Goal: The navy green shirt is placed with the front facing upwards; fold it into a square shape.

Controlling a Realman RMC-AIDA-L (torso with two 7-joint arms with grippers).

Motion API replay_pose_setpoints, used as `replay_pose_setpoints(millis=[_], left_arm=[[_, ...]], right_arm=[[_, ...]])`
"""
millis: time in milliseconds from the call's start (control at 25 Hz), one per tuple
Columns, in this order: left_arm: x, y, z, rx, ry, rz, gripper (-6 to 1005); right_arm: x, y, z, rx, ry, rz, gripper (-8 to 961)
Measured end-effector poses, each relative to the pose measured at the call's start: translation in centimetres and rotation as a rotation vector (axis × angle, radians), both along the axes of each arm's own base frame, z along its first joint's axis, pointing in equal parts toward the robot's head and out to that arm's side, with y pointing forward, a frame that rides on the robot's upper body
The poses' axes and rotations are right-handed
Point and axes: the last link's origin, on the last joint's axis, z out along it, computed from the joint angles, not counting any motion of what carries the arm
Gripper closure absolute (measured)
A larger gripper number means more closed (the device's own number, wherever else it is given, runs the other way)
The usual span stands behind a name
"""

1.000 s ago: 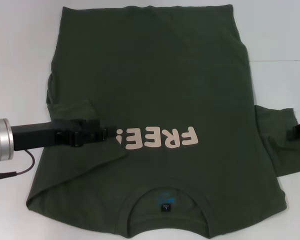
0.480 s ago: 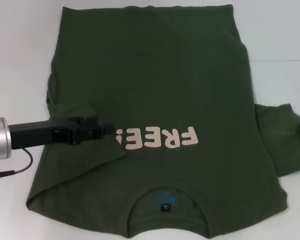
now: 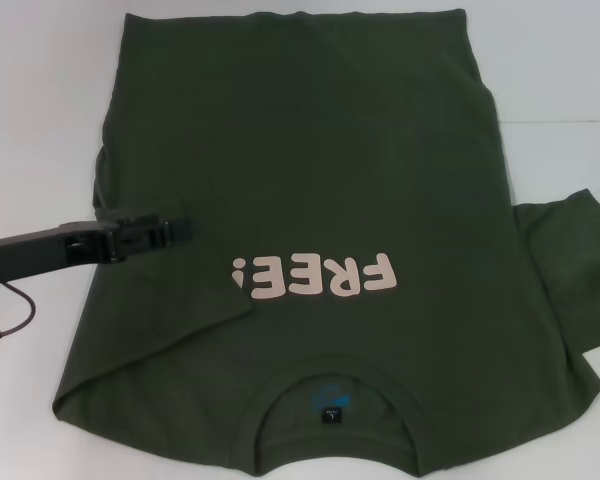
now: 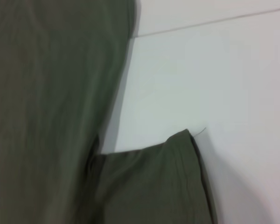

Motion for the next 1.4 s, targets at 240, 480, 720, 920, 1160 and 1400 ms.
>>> replay_pose_setpoints(millis=[240,480,720,920,1160,1400], left_arm=[[-0.6,-0.2,0.8,0.036,-0.026,0.03,280],[-0.7,-0.1,1.1,0.052,-0.037,0.031,281],[-0.5,0.0,1.2,0.06,-0.043,0.025,279],[-0.5,-0.1,1.3,0.071,-0.055,0.024,280],[-0.6,0.0,1.6,0.086,-0.067,0.027,279],[-0.7,-0.1,1.6,0.089,-0.072,0.03,279]], right_arm=[[-0.1,0.5,1.2,0.04,-0.006,-0.006,916],[-0.6,1.3,2.5,0.074,-0.016,0.001,907],[-2.1,2.4,2.9,0.068,-0.017,0.03,897],[-3.6,2.3,1.8,-0.019,0.032,0.034,889],[-7.1,1.4,-0.9,-0.219,0.129,0.069,880],[-10.4,1.6,-2.4,-0.332,0.152,0.131,870]])
